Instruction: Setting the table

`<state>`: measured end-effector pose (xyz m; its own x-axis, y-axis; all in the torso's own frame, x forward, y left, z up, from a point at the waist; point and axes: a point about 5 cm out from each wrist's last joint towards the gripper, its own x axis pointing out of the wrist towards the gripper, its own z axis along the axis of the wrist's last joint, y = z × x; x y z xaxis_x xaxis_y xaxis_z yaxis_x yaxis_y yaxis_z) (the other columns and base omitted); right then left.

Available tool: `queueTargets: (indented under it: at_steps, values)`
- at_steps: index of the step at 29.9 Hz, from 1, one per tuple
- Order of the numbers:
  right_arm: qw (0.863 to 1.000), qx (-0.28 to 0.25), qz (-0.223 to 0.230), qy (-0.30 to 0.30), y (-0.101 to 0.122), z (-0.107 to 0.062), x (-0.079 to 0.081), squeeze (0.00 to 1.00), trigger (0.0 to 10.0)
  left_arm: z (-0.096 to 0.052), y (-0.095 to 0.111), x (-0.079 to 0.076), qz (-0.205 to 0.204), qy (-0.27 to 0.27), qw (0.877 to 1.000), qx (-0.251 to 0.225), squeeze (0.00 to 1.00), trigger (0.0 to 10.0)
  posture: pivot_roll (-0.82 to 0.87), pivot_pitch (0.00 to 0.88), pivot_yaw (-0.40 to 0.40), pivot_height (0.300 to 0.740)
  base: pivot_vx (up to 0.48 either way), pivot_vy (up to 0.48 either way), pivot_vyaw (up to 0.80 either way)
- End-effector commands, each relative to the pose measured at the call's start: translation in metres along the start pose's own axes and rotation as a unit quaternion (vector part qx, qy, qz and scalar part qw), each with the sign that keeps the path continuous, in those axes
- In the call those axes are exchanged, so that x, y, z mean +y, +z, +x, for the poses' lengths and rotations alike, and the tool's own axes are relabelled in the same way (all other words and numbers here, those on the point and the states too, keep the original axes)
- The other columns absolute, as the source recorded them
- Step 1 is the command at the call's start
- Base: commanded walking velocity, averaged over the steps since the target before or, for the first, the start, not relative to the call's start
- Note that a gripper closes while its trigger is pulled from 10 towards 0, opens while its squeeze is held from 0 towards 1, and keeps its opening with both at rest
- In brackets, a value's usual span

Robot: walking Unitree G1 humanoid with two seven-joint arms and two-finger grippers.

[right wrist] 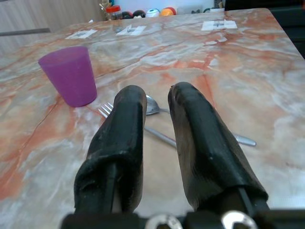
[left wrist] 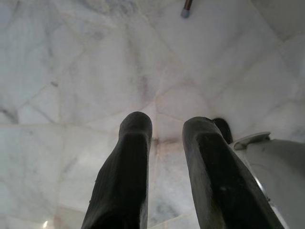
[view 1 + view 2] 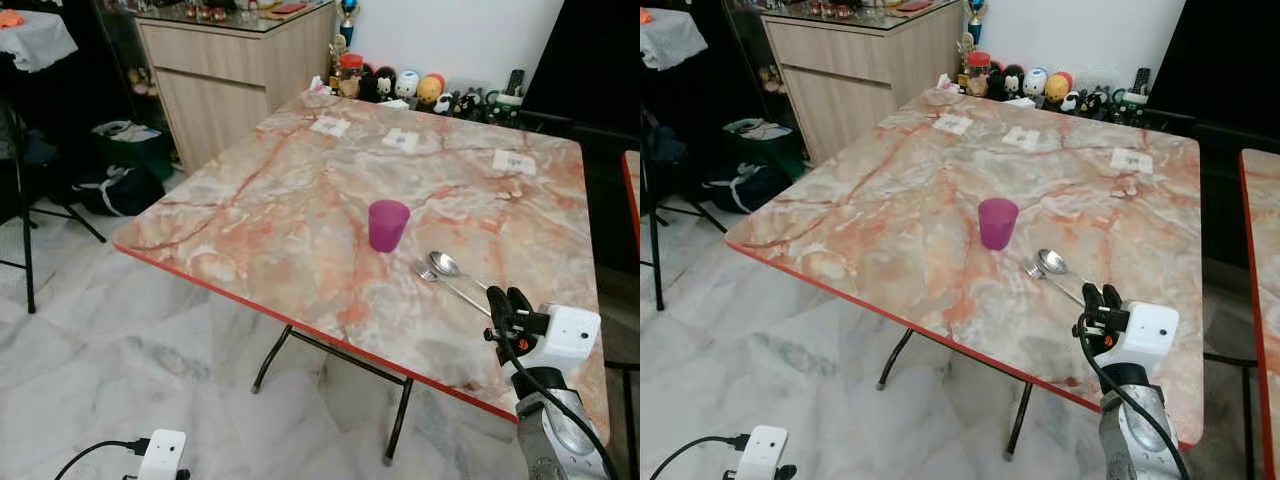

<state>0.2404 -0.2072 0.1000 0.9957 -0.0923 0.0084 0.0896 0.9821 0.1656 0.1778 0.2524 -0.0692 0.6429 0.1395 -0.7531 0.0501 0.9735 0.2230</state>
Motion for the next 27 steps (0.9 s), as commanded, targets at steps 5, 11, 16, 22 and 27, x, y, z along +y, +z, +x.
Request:
queueTargets:
  at_steps: [5,11,16,22,27]
  values:
    - [1.000,-0.012,0.001,-0.021,0.0043,-0.0065,-0.0046,0.00,10.0,-0.0014,-0.0054,0.0052,0.008,0.002,1.000,0.016,0.00,10.0,0.01,0.000,0.025,0.740,0.000,0.000,0.00]
    - [1.000,-0.011,0.002,-0.024,0.0037,-0.0062,-0.0063,0.00,10.0,-0.0023,-0.0074,0.0076,-0.002,0.005,1.000,0.017,0.00,10.0,0.02,0.000,0.016,0.740,0.041,0.000,0.00]
    - [1.000,-0.012,0.004,-0.026,0.0036,-0.0038,-0.0028,0.00,10.0,-0.0027,-0.0093,0.0070,-0.003,0.007,1.000,0.022,0.00,10.0,0.02,0.000,0.013,0.740,0.257,0.000,0.00]
    - [0.999,-0.010,0.011,-0.029,0.0024,-0.0049,0.0018,0.00,10.0,-0.0024,-0.0098,0.0037,-0.008,0.004,1.000,0.022,0.00,10.0,0.01,0.000,0.020,0.740,0.276,0.000,0.00]
    - [0.999,-0.010,0.013,-0.031,0.0030,-0.0044,0.0015,0.00,10.0,-0.0019,-0.0079,0.0033,-0.010,0.004,1.000,0.018,0.00,10.0,0.01,0.000,0.020,0.740,0.224,0.000,0.00]
